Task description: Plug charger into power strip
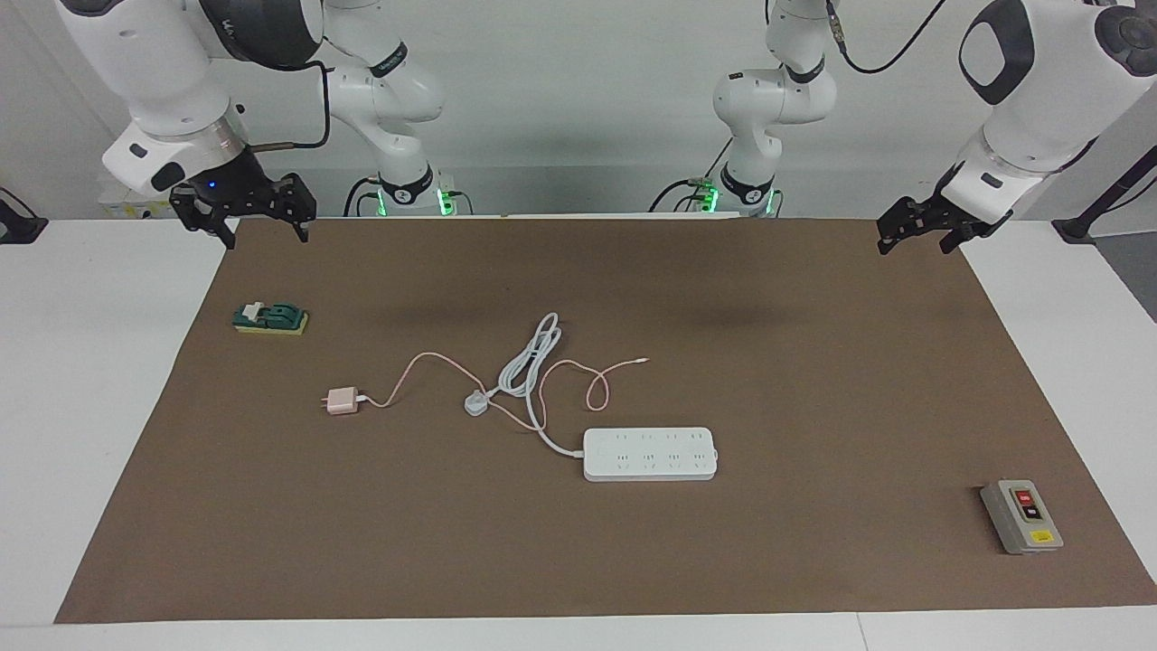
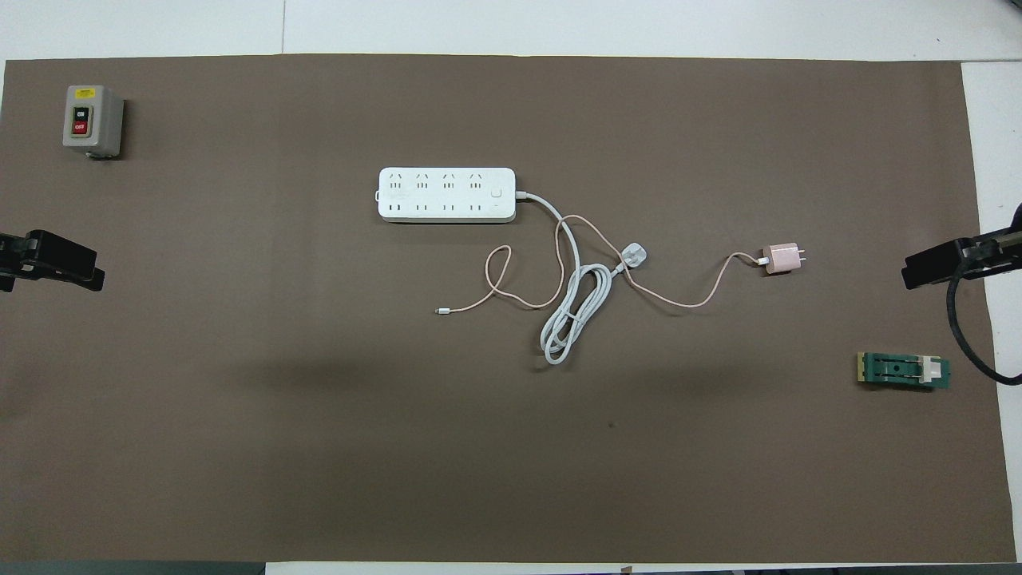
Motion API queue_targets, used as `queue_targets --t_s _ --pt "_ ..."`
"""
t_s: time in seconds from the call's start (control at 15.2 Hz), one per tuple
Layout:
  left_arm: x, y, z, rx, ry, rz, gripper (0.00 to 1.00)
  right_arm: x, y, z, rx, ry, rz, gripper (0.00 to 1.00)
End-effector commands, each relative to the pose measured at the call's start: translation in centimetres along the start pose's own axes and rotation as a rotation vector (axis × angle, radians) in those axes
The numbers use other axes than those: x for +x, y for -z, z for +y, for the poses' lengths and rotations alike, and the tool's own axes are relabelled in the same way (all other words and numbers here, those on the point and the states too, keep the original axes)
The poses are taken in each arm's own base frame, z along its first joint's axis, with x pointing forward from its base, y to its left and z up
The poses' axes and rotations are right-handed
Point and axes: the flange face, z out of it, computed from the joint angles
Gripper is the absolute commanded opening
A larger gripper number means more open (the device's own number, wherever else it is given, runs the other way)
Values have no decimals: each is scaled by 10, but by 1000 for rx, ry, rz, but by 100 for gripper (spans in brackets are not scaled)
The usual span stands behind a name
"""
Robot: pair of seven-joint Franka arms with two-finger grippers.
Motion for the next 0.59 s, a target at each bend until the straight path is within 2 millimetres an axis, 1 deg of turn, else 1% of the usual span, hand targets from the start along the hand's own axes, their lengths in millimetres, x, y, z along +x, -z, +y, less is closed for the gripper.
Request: queue_targets --t_s 0.0,0.13,0.2,0.39,0.46,0.53 --pt "-8 2 -2 -11 -4 13 100 -5 5 -1 15 -13 3 100" --pt "-8 2 -2 -12 -4 13 100 -3 2 1 14 -43 19 100" --pt "-8 2 -2 -12 -4 13 100 -1 -2 6 17 -91 31 100" --pt "-8 2 -1 -12 -6 13 100 3 -26 26 66 -273 23 100" --pt "-8 2 -2 -12 -4 13 100 8 -37 37 87 -354 13 100" --pt "-8 2 -2 -12 -4 13 100 16 -52 47 109 -439 -4 100"
